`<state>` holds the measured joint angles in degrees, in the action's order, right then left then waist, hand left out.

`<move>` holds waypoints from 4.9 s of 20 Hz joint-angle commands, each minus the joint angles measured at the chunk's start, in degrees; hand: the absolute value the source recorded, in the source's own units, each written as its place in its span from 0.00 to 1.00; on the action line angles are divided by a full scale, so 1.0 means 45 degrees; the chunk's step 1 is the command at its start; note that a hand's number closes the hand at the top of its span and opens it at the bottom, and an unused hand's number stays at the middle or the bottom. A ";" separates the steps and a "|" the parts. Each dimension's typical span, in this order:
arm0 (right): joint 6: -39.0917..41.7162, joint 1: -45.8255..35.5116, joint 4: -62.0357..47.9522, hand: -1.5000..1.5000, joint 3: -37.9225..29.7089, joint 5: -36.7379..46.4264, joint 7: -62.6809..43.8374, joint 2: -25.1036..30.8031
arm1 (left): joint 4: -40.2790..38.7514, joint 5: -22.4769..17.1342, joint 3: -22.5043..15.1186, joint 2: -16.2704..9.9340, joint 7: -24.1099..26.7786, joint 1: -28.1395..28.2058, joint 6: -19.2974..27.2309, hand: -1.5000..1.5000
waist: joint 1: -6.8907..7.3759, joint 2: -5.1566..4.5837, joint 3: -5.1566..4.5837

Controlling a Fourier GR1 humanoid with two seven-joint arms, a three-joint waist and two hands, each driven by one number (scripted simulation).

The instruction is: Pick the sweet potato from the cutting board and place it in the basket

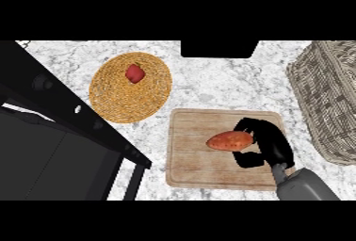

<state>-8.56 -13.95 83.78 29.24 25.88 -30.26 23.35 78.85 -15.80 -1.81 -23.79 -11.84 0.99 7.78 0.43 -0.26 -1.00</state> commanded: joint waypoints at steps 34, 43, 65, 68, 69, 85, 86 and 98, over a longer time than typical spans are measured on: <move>-0.7013 -1.3687 -1.1962 1.00 -0.6278 0.8928 -0.9350 -0.0837 | 0.0459 0.0370 -0.0740 0.0060 0.0509 -0.2861 -0.0571 0.50 | 0.1037 -0.0356 0.0146; -0.6832 -1.5390 -1.3988 1.00 -0.6825 1.0682 -0.9970 0.0485 | 0.0684 0.0510 -0.0814 -0.0023 0.0530 -0.2703 -0.0413 0.50 | 0.0950 -0.0441 0.0180; -0.6707 -1.5147 -1.6464 1.00 -0.7601 1.2601 -1.1144 0.2405 | 0.0807 0.0174 -0.0527 -0.0255 0.0178 -0.2338 -0.0257 0.50 | 0.0144 -0.0180 0.0229; -0.7671 -1.4265 -1.6399 1.00 -0.7716 1.2630 -1.1274 0.1838 | 0.0722 -0.0213 -0.0181 -0.0428 0.0292 -0.2156 -0.0534 0.50 | 0.0023 -0.0092 0.0225; -0.8066 -1.4123 -1.6327 1.00 -0.7930 1.2495 -1.0984 0.2185 | 0.0778 -0.0081 -0.0381 -0.0309 0.0379 -0.1968 -0.0490 0.50 | 0.0132 -0.0176 0.0238; -1.0192 -1.1832 -1.5836 0.00 -0.8969 1.2854 -1.1036 0.2442 | 0.0905 0.0032 -0.0368 -0.0299 0.0589 -0.1664 -0.0199 0.50 | -0.0151 -0.0032 0.0230; -0.9896 -1.2336 -1.5761 0.00 -0.9005 1.2912 -1.0968 0.2514 | 0.0869 -0.0096 -0.0182 -0.0598 0.0276 -0.2038 -0.0330 0.50 | -0.0027 -0.0093 0.0228; -1.3033 -1.1726 -1.3296 0.00 -1.0661 1.3263 -1.0979 0.3640 | 0.0729 -0.0257 0.0115 -0.0624 0.0549 -0.1173 -0.0074 0.50 | -0.0972 0.0294 0.0187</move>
<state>-59.70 -66.63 20.21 -16.65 84.71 -68.54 39.64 78.86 -17.20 -2.09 -25.25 -10.50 3.40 8.29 -1.71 0.20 -0.57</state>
